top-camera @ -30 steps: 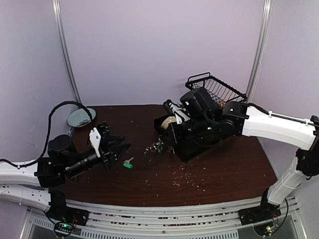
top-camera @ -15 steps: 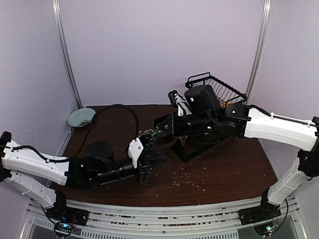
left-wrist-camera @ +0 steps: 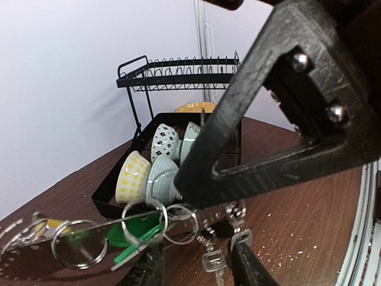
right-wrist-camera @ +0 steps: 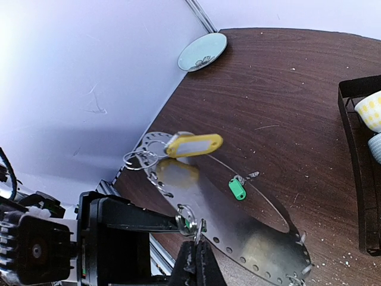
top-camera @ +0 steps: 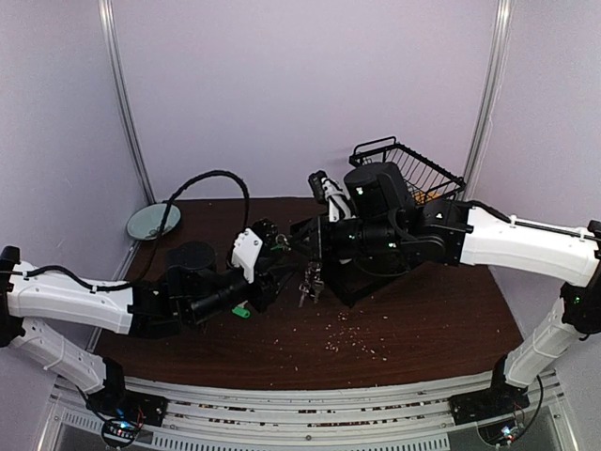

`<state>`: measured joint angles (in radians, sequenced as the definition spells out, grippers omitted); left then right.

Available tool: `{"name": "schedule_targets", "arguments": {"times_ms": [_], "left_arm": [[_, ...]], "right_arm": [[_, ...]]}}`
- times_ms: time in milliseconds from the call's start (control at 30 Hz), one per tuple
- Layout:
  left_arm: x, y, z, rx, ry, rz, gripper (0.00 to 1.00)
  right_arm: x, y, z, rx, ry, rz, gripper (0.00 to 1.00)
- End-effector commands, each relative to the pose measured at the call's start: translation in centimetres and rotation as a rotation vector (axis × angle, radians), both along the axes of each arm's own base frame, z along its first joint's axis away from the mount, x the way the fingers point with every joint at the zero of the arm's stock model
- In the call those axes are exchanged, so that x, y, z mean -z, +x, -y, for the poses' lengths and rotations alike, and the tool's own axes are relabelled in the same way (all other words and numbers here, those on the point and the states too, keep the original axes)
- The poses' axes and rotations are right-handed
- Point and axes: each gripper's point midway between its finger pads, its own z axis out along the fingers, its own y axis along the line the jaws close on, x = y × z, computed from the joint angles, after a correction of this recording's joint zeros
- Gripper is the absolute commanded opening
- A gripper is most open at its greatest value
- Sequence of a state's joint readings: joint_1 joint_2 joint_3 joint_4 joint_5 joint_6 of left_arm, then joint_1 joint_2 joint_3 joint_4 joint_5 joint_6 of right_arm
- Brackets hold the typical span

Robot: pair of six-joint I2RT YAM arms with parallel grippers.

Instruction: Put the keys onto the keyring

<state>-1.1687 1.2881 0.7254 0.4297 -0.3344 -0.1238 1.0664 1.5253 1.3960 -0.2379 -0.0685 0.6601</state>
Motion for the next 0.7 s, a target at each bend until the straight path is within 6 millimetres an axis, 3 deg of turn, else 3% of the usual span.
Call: {"name": "schedule_targets", "arguments": {"times_ms": [0,267,567,667], "left_arm": [[-0.2,0.7,-0.9,-0.039,-0.009,-0.007,0.42],[-0.5,0.7,-2.6,-0.065,0.004,0.025,0.47],[-0.4,0.9,-3.0,-0.062,0.02,0.029,0.47],[-0.7,-0.3,-3.2,0.01,0.01,0.059,0.47]], "right_arm": [[-4.5,-0.7,0.0,-0.028,0.102,0.057,0.0],[-4.3,-1.0,-0.3,-0.05,0.092,0.052,0.0],[-4.1,-1.3,-0.6,-0.073,0.085,0.051,0.0],[-4.1,-1.3,-0.7,-0.077,0.076,0.057,0.0]]}}
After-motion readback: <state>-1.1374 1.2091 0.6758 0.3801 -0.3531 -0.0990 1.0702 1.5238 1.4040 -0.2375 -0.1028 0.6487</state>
